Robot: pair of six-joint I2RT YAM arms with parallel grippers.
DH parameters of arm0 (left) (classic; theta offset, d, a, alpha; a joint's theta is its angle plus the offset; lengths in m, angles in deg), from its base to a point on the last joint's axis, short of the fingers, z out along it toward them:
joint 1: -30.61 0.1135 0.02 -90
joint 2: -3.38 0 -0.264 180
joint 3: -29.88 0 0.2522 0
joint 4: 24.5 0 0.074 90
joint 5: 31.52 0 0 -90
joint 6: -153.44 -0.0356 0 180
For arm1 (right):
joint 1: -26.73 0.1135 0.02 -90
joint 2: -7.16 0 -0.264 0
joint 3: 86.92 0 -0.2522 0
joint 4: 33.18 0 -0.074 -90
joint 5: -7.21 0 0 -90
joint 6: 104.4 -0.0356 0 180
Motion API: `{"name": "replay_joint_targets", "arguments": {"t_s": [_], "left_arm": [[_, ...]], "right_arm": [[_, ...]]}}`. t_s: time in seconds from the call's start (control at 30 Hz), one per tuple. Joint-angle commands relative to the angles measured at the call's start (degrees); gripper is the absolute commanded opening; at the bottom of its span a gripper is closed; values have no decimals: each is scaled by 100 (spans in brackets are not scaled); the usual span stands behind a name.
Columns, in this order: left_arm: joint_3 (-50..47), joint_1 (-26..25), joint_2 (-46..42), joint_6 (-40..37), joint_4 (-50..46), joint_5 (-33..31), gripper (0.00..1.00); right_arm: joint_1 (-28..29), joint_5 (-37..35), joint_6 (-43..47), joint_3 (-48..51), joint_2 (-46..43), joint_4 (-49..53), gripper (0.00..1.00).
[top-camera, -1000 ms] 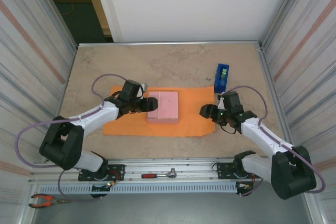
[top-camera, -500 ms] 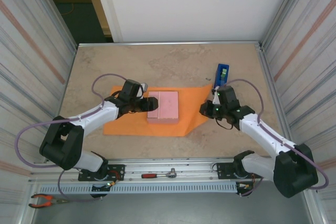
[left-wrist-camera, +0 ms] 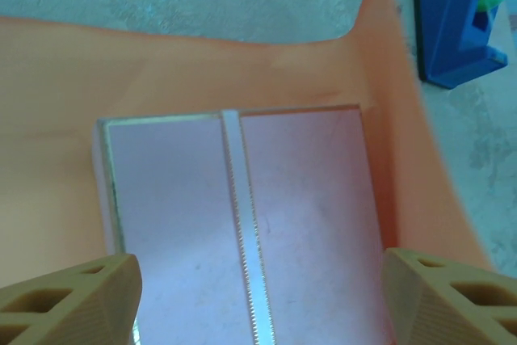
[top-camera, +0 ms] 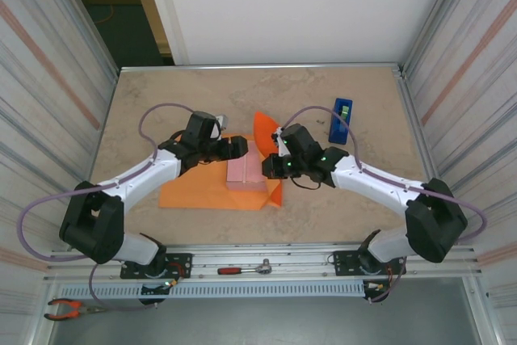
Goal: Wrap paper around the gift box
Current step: First fold the wrapping paper around the gift box.
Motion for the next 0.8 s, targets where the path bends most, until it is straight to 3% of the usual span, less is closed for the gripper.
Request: {"name": "replay_joint_targets", "arguments": {"t_s": [0.0, 0.3, 0.53, 0.63, 0.7, 0.73, 0.77], "left_arm": [[279, -12, -120, 209, 18, 134, 79], [501, -159, 190, 209, 65, 117, 85], [694, -336, 536, 139, 59, 212, 82], [695, -392, 648, 97, 124, 271, 63], [673, -395, 689, 62, 180, 326, 42], [656, -396, 700, 35, 198, 344, 28], [642, -386, 699, -4, 205, 343, 14]], "right_arm": [[129, -105, 64, -268, 179, -45, 0], [274, -97, 68, -381, 361, -91, 0], [319, -63, 63, -459, 485, -141, 0], [346, -44, 66, -492, 519, -161, 0], [357, -21, 74, -514, 536, -161, 0], [359, 0, 82, -538, 532, -145, 5], [355, -17, 100, -551, 515, -91, 16]]}}
